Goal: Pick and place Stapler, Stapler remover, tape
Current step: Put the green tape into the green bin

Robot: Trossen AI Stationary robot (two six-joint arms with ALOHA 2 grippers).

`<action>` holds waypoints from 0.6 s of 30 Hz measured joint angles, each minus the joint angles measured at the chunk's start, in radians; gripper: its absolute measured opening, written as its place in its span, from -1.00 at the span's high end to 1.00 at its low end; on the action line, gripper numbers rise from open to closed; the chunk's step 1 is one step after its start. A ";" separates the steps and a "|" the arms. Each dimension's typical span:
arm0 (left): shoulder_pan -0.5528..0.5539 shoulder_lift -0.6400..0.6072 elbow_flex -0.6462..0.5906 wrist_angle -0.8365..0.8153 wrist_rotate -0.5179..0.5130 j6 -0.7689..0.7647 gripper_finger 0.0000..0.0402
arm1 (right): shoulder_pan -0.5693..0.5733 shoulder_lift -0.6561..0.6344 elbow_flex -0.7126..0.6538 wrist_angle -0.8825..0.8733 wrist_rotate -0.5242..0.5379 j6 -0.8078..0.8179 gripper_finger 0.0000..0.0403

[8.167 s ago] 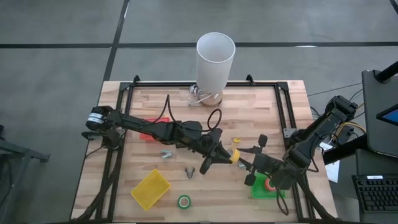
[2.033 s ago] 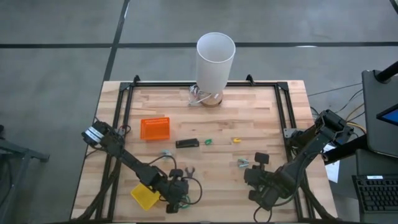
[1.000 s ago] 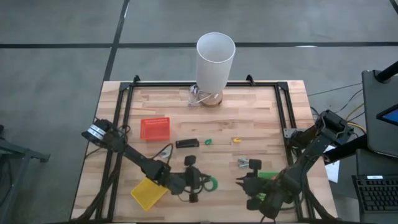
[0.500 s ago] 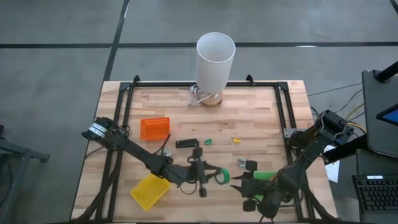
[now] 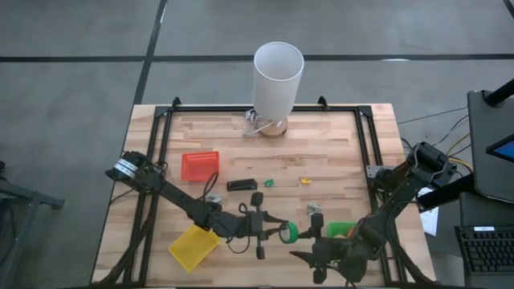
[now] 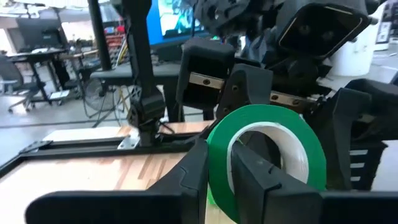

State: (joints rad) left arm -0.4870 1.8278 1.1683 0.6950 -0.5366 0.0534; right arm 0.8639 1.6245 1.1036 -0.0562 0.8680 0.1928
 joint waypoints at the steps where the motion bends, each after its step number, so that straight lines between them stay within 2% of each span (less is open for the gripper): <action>1: 0.000 0.000 0.000 0.008 0.004 0.004 0.72 | 0.000 0.000 -0.003 0.025 0.001 -0.032 0.05; 7: 0.001 -0.002 0.000 0.022 0.024 0.041 0.69 | 0.000 0.000 -0.020 0.139 0.030 -0.147 0.23; 18: 0.001 -0.002 -0.001 0.032 0.025 0.089 0.68 | -0.002 0.000 -0.026 0.203 0.046 -0.193 0.67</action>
State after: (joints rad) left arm -0.4858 1.8256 1.1671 0.7265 -0.5114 0.1421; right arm 0.8623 1.6245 1.0775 0.1467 0.9142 0.0000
